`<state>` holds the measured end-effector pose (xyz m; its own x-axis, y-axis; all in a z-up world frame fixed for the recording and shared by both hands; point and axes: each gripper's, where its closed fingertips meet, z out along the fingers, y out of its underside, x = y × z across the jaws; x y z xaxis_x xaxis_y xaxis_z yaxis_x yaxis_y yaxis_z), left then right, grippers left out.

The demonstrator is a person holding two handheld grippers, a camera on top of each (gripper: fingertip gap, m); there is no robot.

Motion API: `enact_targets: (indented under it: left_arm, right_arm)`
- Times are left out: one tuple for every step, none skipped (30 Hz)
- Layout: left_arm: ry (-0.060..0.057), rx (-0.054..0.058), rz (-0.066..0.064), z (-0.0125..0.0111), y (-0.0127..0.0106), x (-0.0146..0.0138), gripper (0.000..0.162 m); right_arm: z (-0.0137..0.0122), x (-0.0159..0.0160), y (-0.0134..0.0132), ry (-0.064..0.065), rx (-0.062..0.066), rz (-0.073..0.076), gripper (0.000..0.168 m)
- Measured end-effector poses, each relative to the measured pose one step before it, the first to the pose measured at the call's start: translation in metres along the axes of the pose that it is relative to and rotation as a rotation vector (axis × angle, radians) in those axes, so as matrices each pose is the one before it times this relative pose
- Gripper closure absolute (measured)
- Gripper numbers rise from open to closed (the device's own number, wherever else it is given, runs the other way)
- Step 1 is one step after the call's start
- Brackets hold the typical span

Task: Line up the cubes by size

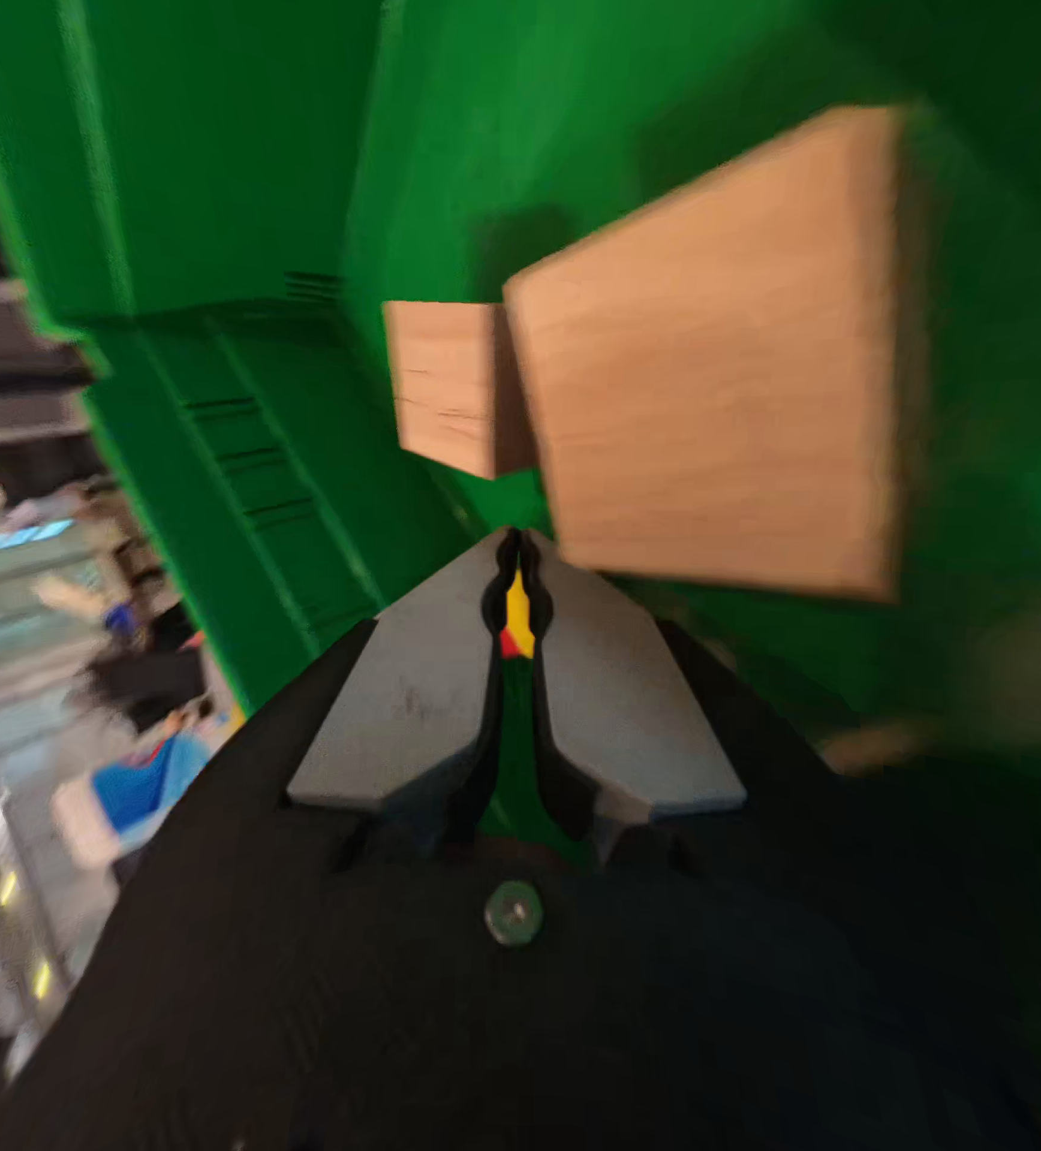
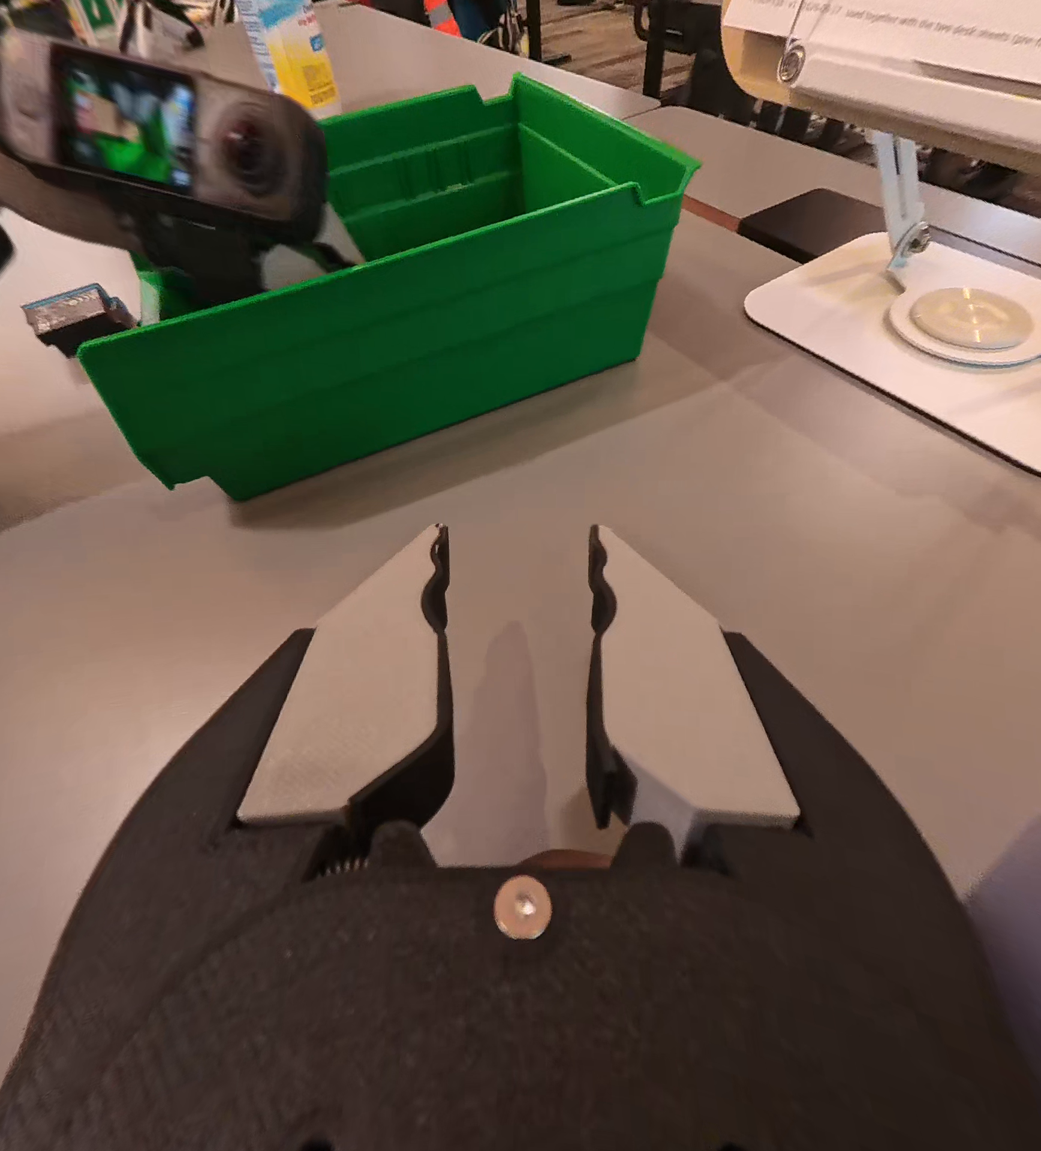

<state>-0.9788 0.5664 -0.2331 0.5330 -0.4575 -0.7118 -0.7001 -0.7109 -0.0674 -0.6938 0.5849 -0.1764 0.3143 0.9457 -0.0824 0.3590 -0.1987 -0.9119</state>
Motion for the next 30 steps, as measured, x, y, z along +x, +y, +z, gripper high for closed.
enact_targets:
  left_arm:
    - [-0.0349,-0.0352,-0.0689,0.00887,0.00166,-0.00795,0.162]
    - [0.0441,-0.0237,-0.0718,0.00429,0.00164,0.00331,0.162]
    - [0.0663,0.0204,-0.0558,-0.00147,-0.00275,0.00702,0.162]
    - [0.0452,0.0563,-0.0437,-0.006,-0.00685,0.00505,0.162]
    - [0.0425,0.054,-0.0279,-0.00815,-0.00569,0.00525,0.162]
    - [0.0373,0.0371,-0.0152,-0.00807,-0.00274,0.00473,0.162]
    - [0.0152,0.016,-0.0047,-0.00651,0.00034,0.00163,0.162]
    - [0.0036,-0.0095,0.0061,-0.00461,0.00384,0.00005,0.162]
    - [0.0133,-0.036,0.0138,-0.0031,0.00781,0.00203,0.162]
    - [0.0397,-0.0536,0.0207,-0.00253,0.0103,0.00713,0.162]
    - [0.0618,-0.0525,0.0338,-0.00236,0.00988,0.01222,0.162]
    - [0.0585,-0.0345,0.0482,-0.00229,0.00665,0.01367,0.162]
    - [0.0398,-0.0144,0.0566,-0.00203,0.00237,0.01218,0.162]
    - [0.0204,0.0072,0.0516,-0.00187,-0.00252,0.00921,0.162]
    - [0.0132,0.0395,0.0296,-0.00226,-0.00947,0.00672,0.162]
    - [0.0641,0.0646,-0.0019,-0.00263,-0.01438,0.01236,0.162]
    - [0.0828,0.0693,-0.023,-0.00198,-0.0152,0.01294,0.162]
    - [0.0585,0.0479,-0.0268,-0.00062,-0.01108,0.00751,0.162]
    - [0.0065,0.0359,-0.0289,0.00098,-0.0088,-0.00123,0.162]
    - [-0.0276,0.0345,-0.0342,0.0021,-0.00802,-0.00722,0.162]
    - [-0.0449,0.0282,-0.0521,0.00283,-0.00642,-0.01143,0.162]
    - [-0.0613,0.014,-0.0677,0.00352,-0.00342,-0.0151,0.162]
    - [-0.0732,0.0005,-0.0588,0.00347,-0.00027,-0.01693,0.162]
    - [-0.0734,-0.0092,-0.0383,0.00314,0.00235,-0.01575,0.162]
    - [-0.0621,-0.0083,-0.0116,0.00201,0.00354,-0.01182,0.162]
    - [-0.0418,-0.0001,0.0053,0.0001,0.00323,-0.0067,0.162]
    - [-0.0226,0.0128,0.0077,-0.00255,0.00199,-0.00211,0.16]
    - [-0.0036,0.021,0.0014,-0.00522,0.00134,0.00168,0.156]
    - [0.0021,0.0313,-0.0072,-0.00756,0.00006,0.00363,0.152]
    - [0.0013,0.043,-0.0085,-0.00932,-0.00129,0.00444,0.15]
  right_arm:
    - [-0.00026,0.00121,0.00052,0.0073,-0.0016,-0.0044,0.125]
    - [-0.00067,0.0021,0.00083,0.0144,-0.0024,-0.0145,0.124]
    - [-0.00107,0.00339,0.00116,0.0234,-0.0032,-0.0175,0.124]
    - [-0.00089,0.00284,0.00099,0.0168,-0.0036,-0.012,0.124]
    - [-0.00044,0.0008,0.00075,0.0007,-0.0031,-0.0021,0.123]
    - [-0.00034,0.00051,0.0,-0.0014,0.0003,0.0053,0.123]
    - [-0.00044,0.00057,-0.0006,0.0004,0.0032,0.0045,0.123]
    - [-0.00062,0.00056,-0.00073,0.002,0.0011,0.001,0.123]
    - [-0.00081,0.00063,-0.00093,0.0041,0.0019,-0.0025,0.123]
    - [-0.00089,0.00073,-0.00104,0.0051,0.0022,-0.0047,0.123]
    - [-0.00088,0.00102,-0.00102,0.0072,0.003,-0.0039,0.123]
    - [-0.00085,0.00047,-0.00119,0.0022,0.0043,-0.0007,0.123]
    - [-0.00094,-0.00029,-0.00125,-0.004,0.0052,0.0033,0.123]
    - [-0.00086,-0.00035,-0.00112,-0.0047,0.0056,0.0056,0.123]
    - [-0.00075,-0.00013,-0.00126,-0.0028,0.0063,0.0045,0.123]
    - [-0.00038,-0.00016,-0.00085,-0.0022,0.0042,0.0022,0.123]
    - [-0.00005,0.00006,0.00007,-0.0009,-0.0004,0.0006,0.123]
    - [0.00002,0.0008,0.00052,0.0041,-0.0029,-0.0011,0.123]
    - [0.00004,0.00108,0.00052,0.0055,-0.002,-0.0017,0.123]
    - [0.00002,0.00039,0.00048,0.0008,-0.0015,0.0006,0.123]
    - [0.00002,-0.00002,0.00028,-0.0021,-0.0007,0.0038,0.123]
    - [0.00003,0.00002,-0.00005,-0.0019,0.0012,0.0042,0.124]
    - [-0.00013,-0.00001,-0.00005,-0.0009,0.0009,0.0026,0.124]
    - [-0.00004,-0.00011,-0.00001,-0.0017,0.0002,0.0001,0.123]
    - [-0.00004,-0.00013,0.00003,-0.0009,-0.0001,-0.0013,0.123]
    - [-0.0001,0.00029,0.00015,0.002,-0.001,-0.0015,0.123]
    - [-0.00006,0.00016,0.00013,-0.0002,-0.0009,-0.0026,0.123]
    - [-0.00008,-0.00049,0.00039,-0.0046,-0.0042,-0.0038,0.123]
    - [-0.0004,-0.00035,0.00104,-0.0061,-0.011,-0.0027,0.122]
    - [-0.00057,-0.00027,0.00183,-0.0086,-0.0159,-0.0001,0.122]
